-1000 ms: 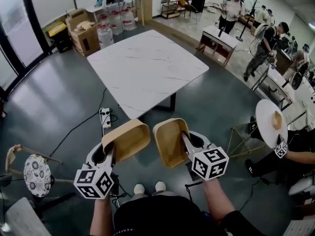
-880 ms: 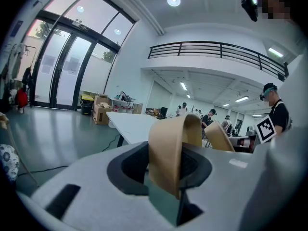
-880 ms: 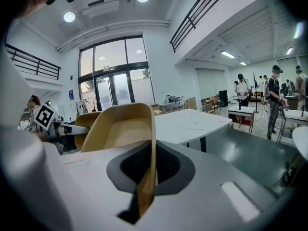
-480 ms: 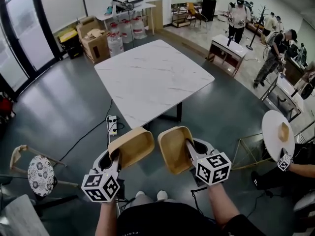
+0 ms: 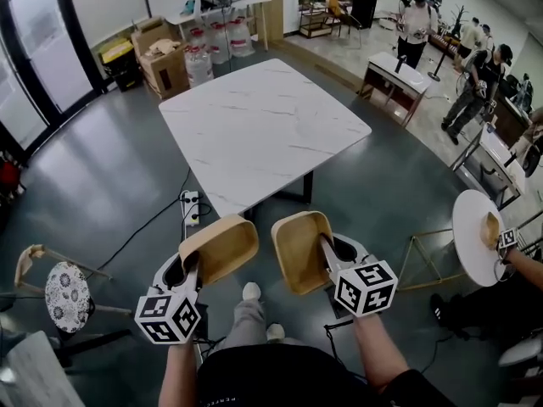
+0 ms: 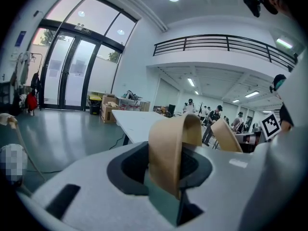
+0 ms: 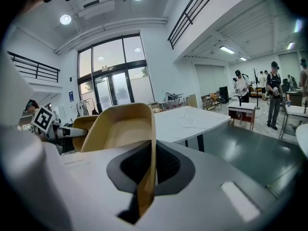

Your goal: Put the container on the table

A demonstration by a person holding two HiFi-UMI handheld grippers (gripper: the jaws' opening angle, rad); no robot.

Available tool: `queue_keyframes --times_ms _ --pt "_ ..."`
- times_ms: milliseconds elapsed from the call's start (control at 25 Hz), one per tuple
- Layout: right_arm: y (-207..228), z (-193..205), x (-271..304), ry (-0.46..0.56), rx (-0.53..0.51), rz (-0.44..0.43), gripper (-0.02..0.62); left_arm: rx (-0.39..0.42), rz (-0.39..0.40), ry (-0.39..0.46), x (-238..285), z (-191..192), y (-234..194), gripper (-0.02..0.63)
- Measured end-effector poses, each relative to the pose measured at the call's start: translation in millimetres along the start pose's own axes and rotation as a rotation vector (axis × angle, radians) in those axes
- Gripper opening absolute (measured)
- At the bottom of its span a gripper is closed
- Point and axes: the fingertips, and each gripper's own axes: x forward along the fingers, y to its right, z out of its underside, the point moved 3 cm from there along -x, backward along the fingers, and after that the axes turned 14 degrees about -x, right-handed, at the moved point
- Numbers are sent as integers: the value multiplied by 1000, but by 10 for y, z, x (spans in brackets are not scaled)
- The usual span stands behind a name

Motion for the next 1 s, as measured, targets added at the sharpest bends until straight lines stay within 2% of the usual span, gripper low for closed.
queue_keyframes --times_ms 360,1000 --pt "258 -35 390 -41 2 44 3 -8 32 -38 657 -174 -140 115" --pt "637 -416 1737 -94 -2 48 3 -9 32 -93 1901 -841 -712 117"
